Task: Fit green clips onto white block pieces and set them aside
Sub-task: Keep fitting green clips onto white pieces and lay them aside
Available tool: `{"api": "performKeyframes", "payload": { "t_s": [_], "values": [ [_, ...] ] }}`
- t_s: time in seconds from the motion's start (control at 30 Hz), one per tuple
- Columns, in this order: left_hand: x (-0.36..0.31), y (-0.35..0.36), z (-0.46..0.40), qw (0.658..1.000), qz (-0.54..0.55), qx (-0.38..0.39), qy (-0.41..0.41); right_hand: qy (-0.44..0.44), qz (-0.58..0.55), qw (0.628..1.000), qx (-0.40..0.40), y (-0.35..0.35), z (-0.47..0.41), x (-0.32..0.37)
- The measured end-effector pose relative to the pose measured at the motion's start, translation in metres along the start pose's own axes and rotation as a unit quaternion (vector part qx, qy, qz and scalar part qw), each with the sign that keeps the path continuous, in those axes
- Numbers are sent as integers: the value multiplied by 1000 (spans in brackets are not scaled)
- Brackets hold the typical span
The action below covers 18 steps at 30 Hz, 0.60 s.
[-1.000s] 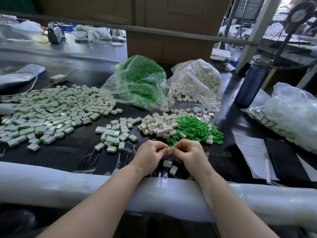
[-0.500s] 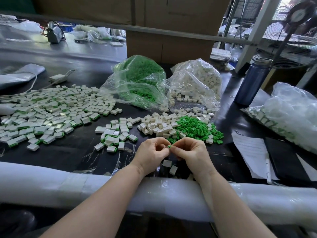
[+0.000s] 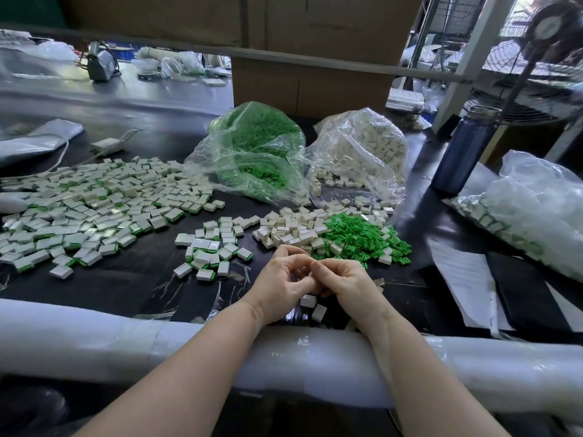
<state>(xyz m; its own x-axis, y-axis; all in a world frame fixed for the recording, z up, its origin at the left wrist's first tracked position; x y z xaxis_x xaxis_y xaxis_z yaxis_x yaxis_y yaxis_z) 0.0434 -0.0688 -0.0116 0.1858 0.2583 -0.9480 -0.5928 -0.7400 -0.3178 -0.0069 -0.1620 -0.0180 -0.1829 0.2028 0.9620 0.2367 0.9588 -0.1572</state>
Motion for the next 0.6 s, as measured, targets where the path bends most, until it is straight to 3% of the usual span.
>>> {"api": "performKeyframes", "payload": {
  "t_s": [0.6],
  "values": [
    [1, 10, 0, 996, -74, 39, 16, -4, -28, 999, -34, -5, 3, -3]
  ]
}}
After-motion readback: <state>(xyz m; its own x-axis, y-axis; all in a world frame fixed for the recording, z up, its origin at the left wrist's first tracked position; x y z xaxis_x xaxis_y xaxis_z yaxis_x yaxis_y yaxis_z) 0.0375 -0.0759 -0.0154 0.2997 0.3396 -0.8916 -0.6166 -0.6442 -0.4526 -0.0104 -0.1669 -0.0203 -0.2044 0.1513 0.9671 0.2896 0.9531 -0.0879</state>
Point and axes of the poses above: each hand's wrist, its own z-axis away from the middle knuckle, its own y-axis out of the palm, x = y × z, the point moved 7 cm from there along -z, towards the middle knuckle, and after that the axes turned 10 degrees about -y, right-handed, at the moved point
